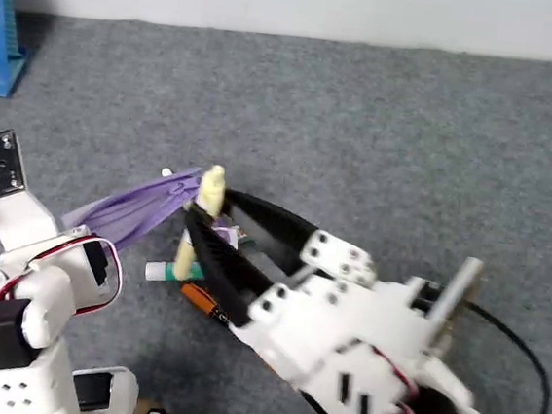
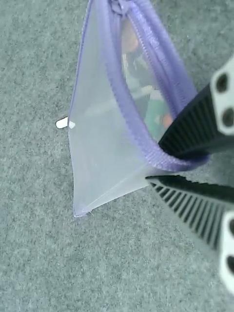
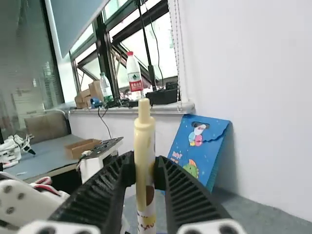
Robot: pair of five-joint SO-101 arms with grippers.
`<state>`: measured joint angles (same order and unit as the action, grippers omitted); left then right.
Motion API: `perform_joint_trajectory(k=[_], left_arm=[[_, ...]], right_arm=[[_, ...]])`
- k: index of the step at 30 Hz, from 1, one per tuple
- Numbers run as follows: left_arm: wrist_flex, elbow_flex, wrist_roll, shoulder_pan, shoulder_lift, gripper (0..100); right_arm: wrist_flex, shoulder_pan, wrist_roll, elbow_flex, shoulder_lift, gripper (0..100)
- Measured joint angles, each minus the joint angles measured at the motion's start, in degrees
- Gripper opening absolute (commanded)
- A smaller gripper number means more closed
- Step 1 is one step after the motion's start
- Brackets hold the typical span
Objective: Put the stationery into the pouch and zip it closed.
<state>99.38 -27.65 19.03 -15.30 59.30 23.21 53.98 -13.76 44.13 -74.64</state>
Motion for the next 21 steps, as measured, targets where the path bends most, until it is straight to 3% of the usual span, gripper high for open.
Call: perform_joint_trajectory(k=[7, 13, 21], left_arm=[[0.0, -0.26, 0.0, 0.0, -0.26, 1], [0.0, -0.35, 0.0, 0.0, -0.26, 1], [0.0, -0.35, 0.0, 0.0, -0.26, 1]], right_arm=[[-28.75, -0.09, 0.0, 18.02, 1.05, 0.8], [-35.08, 0.0, 0.0, 18.37, 3.69, 0.8], [-47.03, -2.64, 3.6, 18.46, 20.13, 0.8]])
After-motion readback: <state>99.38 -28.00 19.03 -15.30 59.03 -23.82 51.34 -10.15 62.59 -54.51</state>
